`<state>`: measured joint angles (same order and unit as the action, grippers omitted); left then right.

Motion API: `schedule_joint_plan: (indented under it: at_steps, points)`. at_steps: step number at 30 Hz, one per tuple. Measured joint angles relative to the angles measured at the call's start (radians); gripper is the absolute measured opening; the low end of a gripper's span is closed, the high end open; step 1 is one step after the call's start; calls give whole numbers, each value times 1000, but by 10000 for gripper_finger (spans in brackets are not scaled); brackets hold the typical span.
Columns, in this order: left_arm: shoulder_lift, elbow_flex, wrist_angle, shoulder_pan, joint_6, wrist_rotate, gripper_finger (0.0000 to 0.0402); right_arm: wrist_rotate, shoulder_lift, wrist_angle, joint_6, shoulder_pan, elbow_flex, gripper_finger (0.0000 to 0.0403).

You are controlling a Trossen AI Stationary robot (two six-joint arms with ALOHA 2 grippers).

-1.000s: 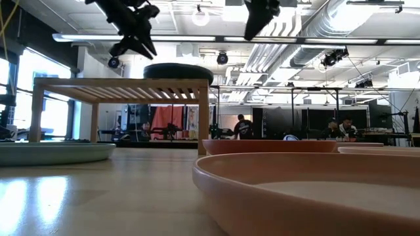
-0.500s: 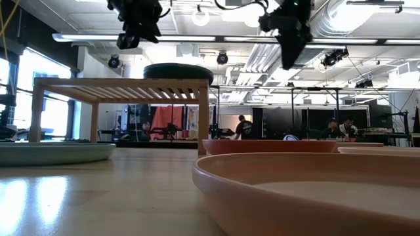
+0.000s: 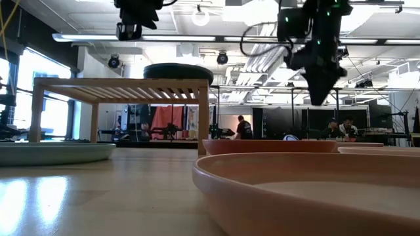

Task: Place and stack plates onto a shelf
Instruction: Stack the top light orange plate on top of the blue plate on the shelf

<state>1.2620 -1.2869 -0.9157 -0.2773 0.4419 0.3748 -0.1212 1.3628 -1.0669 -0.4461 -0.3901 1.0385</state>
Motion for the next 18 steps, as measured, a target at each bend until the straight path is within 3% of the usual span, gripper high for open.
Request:
schedule_joint_plan:
  at_steps: [18]
  points:
    - [0,0,0,77,0,-5,62,9,0,264,62,-55,-239,74]
